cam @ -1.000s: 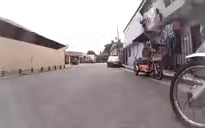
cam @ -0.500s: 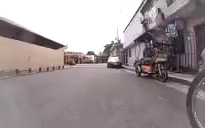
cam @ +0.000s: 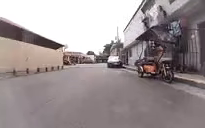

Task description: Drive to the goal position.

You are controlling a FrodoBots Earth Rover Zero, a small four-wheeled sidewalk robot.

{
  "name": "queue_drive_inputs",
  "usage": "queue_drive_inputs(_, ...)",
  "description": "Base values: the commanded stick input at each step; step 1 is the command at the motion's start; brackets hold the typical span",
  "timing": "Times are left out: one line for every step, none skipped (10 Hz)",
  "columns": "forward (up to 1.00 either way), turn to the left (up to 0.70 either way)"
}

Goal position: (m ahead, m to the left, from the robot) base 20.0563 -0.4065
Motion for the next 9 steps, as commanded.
queue_drive_inputs(0.50, 0.02)
queue_drive_inputs(0.50, 0.02)
queue_drive_inputs(0.50, 0.02)
queue_drive_inputs(0.50, 0.02)
queue_drive_inputs(0.50, 0.02)
queue_drive_inputs(0.50, 0.02)
queue_drive_inputs(0.50, 0.02)
queue_drive_inputs(0.50, 0.02)
queue_drive_inputs(0.50, 0.02)
